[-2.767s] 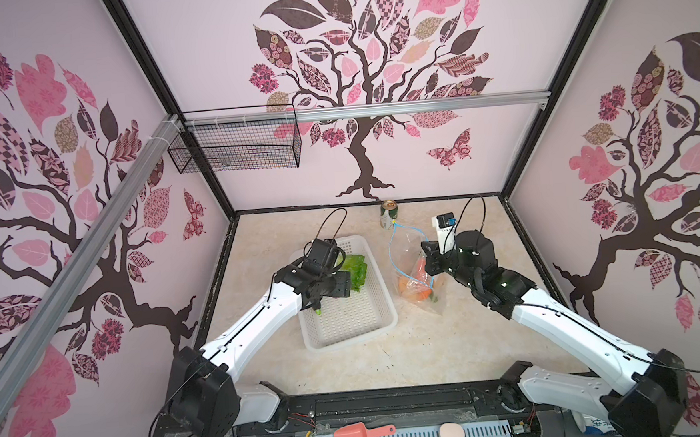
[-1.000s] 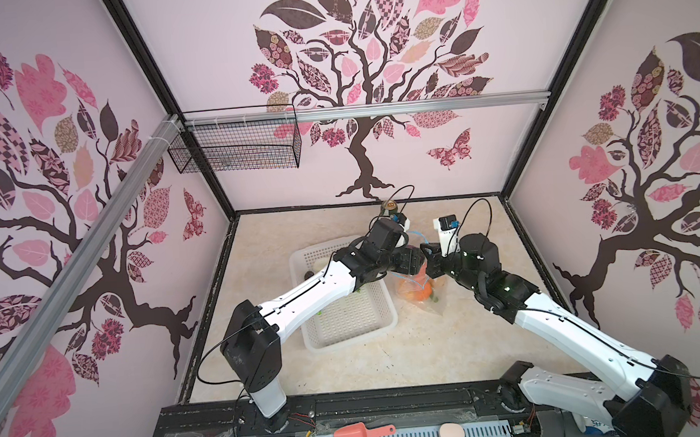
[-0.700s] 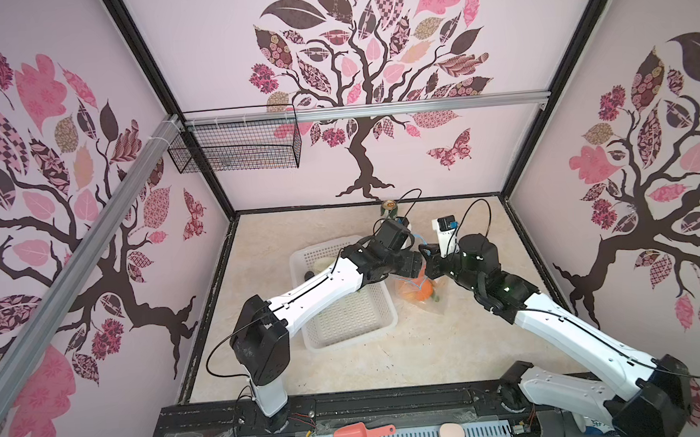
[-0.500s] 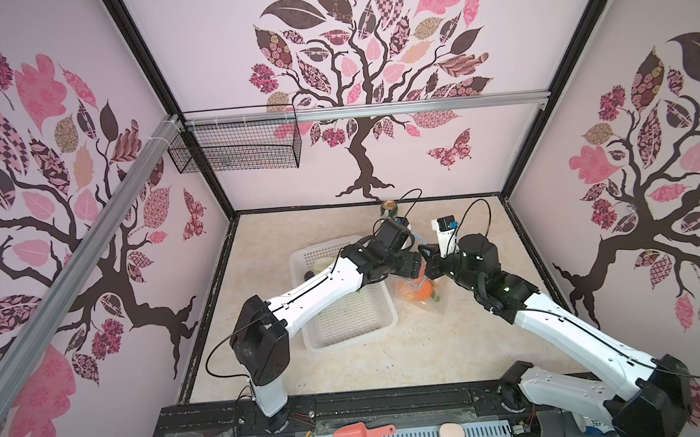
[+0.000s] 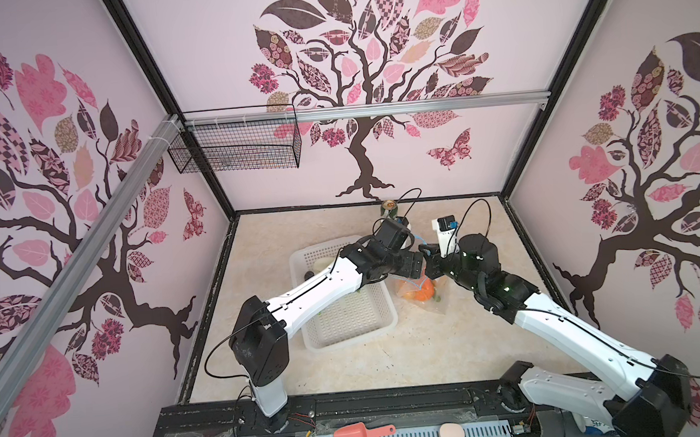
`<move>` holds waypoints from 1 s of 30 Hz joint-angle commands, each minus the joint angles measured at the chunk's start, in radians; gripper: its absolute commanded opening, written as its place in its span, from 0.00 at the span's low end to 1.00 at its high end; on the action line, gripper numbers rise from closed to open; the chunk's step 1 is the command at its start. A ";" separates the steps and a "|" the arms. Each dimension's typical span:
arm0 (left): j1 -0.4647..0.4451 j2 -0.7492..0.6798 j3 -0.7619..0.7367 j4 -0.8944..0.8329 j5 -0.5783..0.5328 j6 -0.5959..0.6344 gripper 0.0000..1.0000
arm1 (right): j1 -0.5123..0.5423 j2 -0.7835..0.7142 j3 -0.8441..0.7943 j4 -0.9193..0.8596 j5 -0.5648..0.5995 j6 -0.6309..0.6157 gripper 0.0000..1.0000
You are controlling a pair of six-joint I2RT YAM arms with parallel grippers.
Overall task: Place the food in the zip-top bag and seal the zipper
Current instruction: 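Carry the onion to the bag mouth and release it inside, then move the left gripper back to the basket toward the dark cucumber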
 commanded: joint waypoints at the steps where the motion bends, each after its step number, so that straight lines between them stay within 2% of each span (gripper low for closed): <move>1: -0.004 -0.083 0.011 0.019 0.009 -0.014 0.89 | 0.003 0.001 0.011 0.006 0.019 0.003 0.00; 7: 0.021 -0.208 -0.071 0.040 -0.015 -0.042 0.89 | 0.002 0.003 0.011 0.005 0.026 0.006 0.00; 11: 0.075 -0.307 -0.161 0.062 -0.012 -0.077 0.89 | 0.002 0.006 0.011 0.006 0.026 0.007 0.00; 18: 0.182 -0.430 -0.287 -0.053 -0.162 -0.036 0.89 | 0.002 0.007 0.011 0.005 0.028 0.007 0.00; 22: 0.231 -0.458 -0.357 -0.127 -0.235 -0.015 0.89 | 0.002 0.012 0.011 0.006 0.029 0.007 0.00; 25: 0.274 -0.452 -0.413 -0.163 -0.250 -0.006 0.88 | 0.002 0.014 0.012 0.006 0.029 0.007 0.00; 30: 0.315 -0.400 -0.471 -0.196 -0.303 -0.003 0.81 | 0.002 0.013 0.010 0.006 0.030 0.004 0.00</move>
